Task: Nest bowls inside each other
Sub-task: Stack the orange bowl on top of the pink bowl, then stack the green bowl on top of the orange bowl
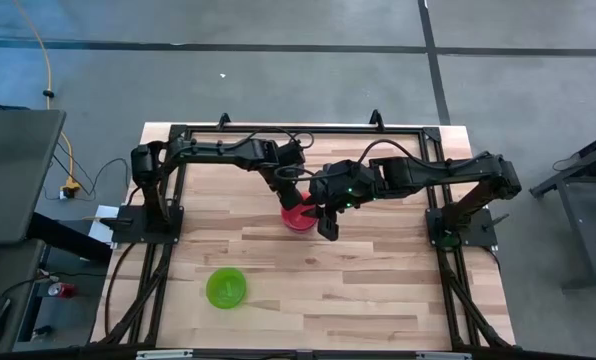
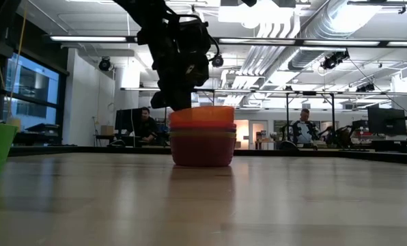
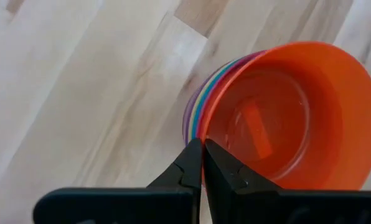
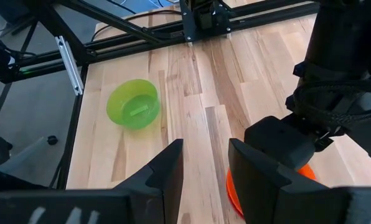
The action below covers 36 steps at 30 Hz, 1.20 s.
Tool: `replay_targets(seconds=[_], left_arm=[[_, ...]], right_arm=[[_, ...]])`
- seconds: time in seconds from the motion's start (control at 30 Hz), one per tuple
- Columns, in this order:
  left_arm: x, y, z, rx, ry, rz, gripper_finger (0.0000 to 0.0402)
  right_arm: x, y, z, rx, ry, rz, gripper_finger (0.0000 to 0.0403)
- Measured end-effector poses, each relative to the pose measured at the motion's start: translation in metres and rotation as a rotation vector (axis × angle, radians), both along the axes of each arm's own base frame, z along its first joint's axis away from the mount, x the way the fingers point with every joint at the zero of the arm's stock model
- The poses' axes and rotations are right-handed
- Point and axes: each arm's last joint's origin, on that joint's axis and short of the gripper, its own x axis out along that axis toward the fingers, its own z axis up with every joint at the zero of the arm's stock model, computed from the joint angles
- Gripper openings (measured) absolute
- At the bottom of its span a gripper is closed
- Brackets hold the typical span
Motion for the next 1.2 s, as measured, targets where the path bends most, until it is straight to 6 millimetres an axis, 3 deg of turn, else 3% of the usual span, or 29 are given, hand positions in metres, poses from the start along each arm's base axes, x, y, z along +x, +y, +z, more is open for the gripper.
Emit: replay_targets(seconds=[0.43,0.8,1.0,1.2], left_arm=[[0.000,-0.001,0.000,-0.021,-0.007,-0.002,0.0006],[0.000,-0.003,0.002,-0.043,-0.023,-0.014,0.0097],[-0.006,-0.003,0.019,-0.012,-0.061,-0.057,0.0143],[-0.039,-0.018,0.046,0.036,0.044,-0.260,0.0166]], right_arm=[[0.000,0.000,0.000,-0.001,0.000,0.001,0.0119],[0.000,0.000,0.000,-0.002,0.006,0.001,0.0119],[-0.001,0.000,-0.002,-0.004,0.022,0.001,0.0119],[-0.004,0.001,-0.005,-0.002,0.065,0.001,0.0119]])
